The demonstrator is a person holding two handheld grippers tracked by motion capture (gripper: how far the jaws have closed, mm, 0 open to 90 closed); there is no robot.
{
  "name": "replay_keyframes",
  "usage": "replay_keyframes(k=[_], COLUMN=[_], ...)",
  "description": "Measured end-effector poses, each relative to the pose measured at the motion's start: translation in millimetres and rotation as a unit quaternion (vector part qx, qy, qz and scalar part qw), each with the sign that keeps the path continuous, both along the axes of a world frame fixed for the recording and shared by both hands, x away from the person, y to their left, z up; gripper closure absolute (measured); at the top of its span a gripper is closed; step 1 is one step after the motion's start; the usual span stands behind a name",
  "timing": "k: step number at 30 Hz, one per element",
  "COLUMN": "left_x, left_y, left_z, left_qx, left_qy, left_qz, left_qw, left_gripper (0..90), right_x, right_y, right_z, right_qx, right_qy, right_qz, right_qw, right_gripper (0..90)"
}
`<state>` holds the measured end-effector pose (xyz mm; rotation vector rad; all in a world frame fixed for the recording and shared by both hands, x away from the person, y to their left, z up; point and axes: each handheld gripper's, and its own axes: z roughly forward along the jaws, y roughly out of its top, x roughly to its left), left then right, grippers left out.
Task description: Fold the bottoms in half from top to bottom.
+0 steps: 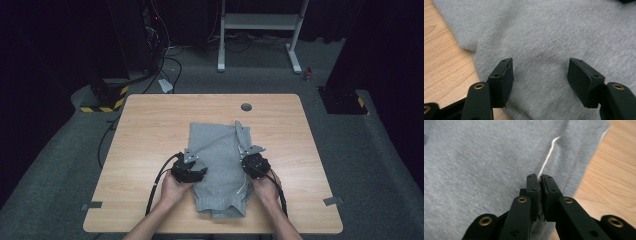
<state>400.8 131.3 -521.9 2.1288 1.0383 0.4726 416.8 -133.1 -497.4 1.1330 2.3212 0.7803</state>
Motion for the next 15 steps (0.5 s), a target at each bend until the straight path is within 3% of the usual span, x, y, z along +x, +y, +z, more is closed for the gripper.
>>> replay_keyframes(k=[3, 6, 7, 8, 11, 15], left_x=[-0.3, -0.6, -0.4, -0.5, 0.3, 7.6], left_y=[1.5, 1.8, 1.5, 1.1, -1.1, -6.5], left_z=[-0.7, -0.8, -0.5, 0.3, 4.1, 9.4], left_qx=[-0.005, -0.006, -0.005, -0.002, 0.014, 0.007], left_qy=[0.002, 0.002, 0.002, 0.004, -0.003, -0.013], left_qz=[-0.001, -0.002, -0.003, -0.004, -0.011, -0.013], left_qw=[1.0000, 1.0000, 1.0000, 1.0000, 0.9998, 0.9998], left_gripper=[37.6, 37.5, 37.5, 37.5, 37.5, 38.0], right_x=[-3.1, -2.2, -3.1, -2.5, -3.9, -3.7], right_y=[-12.0, -24.1, -27.7, -28.8, -21.7, -13.4], right_z=[3.4, -8.5, -10.0, -9.0, -3.8, 6.4], right_qx=[0.014, 0.023, 0.043, 0.042, 0.021, 0.035], right_qy=[-0.001, 0.019, 0.020, 0.022, 0.012, -0.011], right_qz=[-0.007, -0.019, -0.025, -0.026, -0.029, -0.016], right_qw=[0.9999, 0.9994, 0.9986, 0.9985, 0.9993, 0.9992], right_gripper=[85.6, 84.8, 84.5, 83.5, 75.5, 72.3])
